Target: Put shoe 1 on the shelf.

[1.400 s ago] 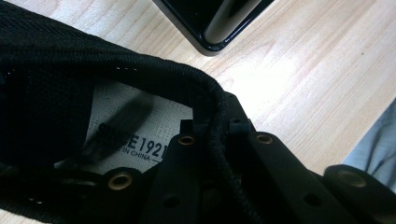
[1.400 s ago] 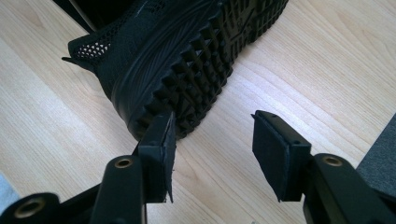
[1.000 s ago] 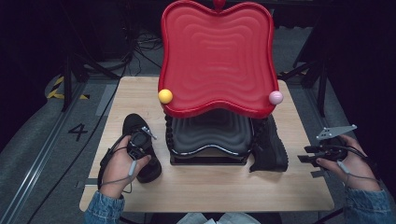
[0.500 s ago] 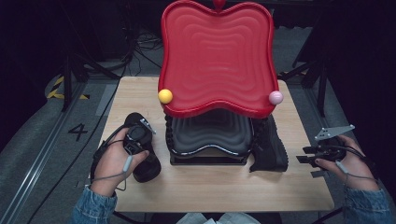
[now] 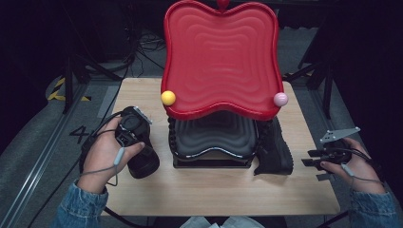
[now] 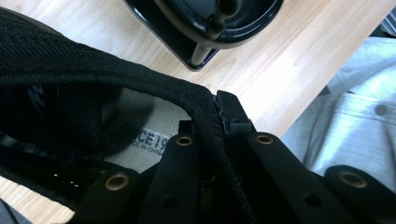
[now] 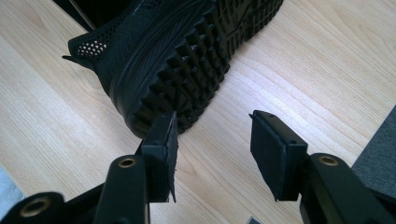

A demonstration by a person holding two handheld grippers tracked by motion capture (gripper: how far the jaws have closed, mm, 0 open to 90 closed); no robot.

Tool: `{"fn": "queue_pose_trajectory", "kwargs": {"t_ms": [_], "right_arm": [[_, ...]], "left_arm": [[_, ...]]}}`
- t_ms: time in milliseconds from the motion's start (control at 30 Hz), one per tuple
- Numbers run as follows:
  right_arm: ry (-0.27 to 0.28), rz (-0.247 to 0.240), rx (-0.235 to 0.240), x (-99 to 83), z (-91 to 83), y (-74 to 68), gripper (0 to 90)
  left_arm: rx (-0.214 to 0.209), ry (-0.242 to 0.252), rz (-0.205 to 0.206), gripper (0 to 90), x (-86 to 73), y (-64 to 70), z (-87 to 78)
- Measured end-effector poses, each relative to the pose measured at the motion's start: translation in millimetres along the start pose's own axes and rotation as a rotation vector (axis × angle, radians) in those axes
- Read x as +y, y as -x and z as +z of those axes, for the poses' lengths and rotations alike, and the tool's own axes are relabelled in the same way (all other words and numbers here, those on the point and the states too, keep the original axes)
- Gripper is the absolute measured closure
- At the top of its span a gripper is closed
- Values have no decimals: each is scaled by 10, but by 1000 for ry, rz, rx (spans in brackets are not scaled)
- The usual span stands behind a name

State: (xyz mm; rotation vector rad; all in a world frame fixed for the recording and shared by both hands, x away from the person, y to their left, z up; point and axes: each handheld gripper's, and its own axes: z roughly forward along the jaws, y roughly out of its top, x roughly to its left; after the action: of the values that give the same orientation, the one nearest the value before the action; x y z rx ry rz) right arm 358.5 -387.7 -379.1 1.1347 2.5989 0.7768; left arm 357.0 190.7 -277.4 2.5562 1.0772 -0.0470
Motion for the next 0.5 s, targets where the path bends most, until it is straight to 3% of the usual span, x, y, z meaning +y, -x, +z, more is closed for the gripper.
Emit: {"fn": "queue_pose_trajectory", "kwargs": {"t_ms": [133, 500], "right_arm": [[1, 2, 6, 2, 2, -4, 525], [8, 11, 3, -13, -34, 11, 531]], "left_arm": [[15, 12, 35, 865, 48, 74, -232], [52, 19, 78, 860, 147, 206, -592]]}}
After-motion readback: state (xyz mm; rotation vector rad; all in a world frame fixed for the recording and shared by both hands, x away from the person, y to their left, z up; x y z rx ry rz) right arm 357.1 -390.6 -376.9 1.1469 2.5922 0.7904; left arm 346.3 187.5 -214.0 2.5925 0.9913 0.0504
